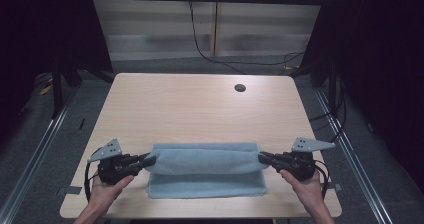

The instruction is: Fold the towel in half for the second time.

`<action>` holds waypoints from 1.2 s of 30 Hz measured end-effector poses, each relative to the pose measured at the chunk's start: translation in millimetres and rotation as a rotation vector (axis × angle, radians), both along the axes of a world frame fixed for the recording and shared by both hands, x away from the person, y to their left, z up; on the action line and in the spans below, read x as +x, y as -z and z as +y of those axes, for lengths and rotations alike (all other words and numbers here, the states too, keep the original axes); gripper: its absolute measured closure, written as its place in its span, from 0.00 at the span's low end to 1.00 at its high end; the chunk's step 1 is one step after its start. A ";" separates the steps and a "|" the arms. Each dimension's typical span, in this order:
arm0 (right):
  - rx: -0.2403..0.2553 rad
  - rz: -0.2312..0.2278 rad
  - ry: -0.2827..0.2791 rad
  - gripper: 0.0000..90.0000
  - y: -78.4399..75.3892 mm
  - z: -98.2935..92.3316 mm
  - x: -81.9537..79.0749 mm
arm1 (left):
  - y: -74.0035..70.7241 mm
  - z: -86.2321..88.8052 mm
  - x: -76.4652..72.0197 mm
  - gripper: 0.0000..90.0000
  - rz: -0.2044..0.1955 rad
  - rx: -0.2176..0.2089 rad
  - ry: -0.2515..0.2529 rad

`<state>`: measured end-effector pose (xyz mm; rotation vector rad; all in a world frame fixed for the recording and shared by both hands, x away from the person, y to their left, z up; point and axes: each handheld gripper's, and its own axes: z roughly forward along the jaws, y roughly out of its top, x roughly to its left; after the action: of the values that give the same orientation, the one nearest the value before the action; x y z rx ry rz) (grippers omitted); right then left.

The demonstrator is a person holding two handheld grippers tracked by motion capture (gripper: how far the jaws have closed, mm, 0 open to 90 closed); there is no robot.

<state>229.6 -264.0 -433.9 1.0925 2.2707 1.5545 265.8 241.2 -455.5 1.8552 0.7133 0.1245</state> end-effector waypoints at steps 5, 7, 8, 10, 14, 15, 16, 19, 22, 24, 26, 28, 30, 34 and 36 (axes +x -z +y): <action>-0.012 0.053 0.007 0.93 17.3 -1.8 -5.2 | 12.4 -2.7 -9.3 0.86 0.033 0.040 0.025; -0.031 0.067 0.004 0.93 21.8 -1.5 -7.3 | 15.3 -3.8 -13.8 0.85 0.044 0.043 0.026; -0.032 0.075 0.001 0.93 24.3 -1.1 -8.9 | 16.7 -3.5 -15.4 0.85 0.052 0.040 0.036; -0.051 0.089 -0.008 0.92 29.5 -0.2 -12.7 | 19.6 -3.7 -19.4 0.84 0.058 0.058 0.043; -0.051 0.115 -0.021 0.86 36.9 -0.9 -21.1 | 22.1 -2.2 -28.9 0.79 0.077 0.065 0.084; -0.043 0.117 -0.026 0.84 37.1 -1.5 -23.4 | 20.9 -1.0 -31.6 0.75 0.069 0.064 0.088; -0.037 0.116 -0.026 0.82 36.3 -2.2 -25.6 | 18.6 0.1 -34.7 0.71 0.063 0.053 0.082; -0.012 0.103 -0.015 0.76 31.8 -4.3 -29.3 | 8.9 5.4 -38.6 0.63 0.036 0.012 0.068; -0.008 0.086 -0.004 0.71 27.0 -4.2 -27.1 | -0.3 9.5 -32.3 0.53 0.016 -0.018 0.038; -0.005 0.077 0.013 0.67 23.4 -3.2 -23.4 | -5.4 12.6 -18.1 0.48 0.013 -0.004 -0.008; -0.021 0.055 0.046 0.61 18.6 -2.8 -17.8 | -6.9 14.9 -2.9 0.45 0.025 0.018 -0.055; -0.024 0.032 0.078 0.58 13.8 -5.2 -9.7 | -8.6 21.6 17.4 0.42 0.038 0.057 -0.087; -0.019 0.015 0.125 0.55 10.5 -10.9 -0.9 | -7.9 32.5 29.8 0.38 0.047 0.043 -0.167; -0.001 -0.013 0.217 0.50 10.9 -26.9 11.2 | 1.2 53.2 34.6 0.35 0.048 0.042 -0.272; 0.010 -0.021 0.262 0.46 13.4 -34.7 13.3 | 9.9 58.3 33.7 0.33 0.047 0.074 -0.312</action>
<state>242.9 -298.7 -447.4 1.3086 2.0118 1.4664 299.4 299.5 -465.4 1.8097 1.0408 0.3130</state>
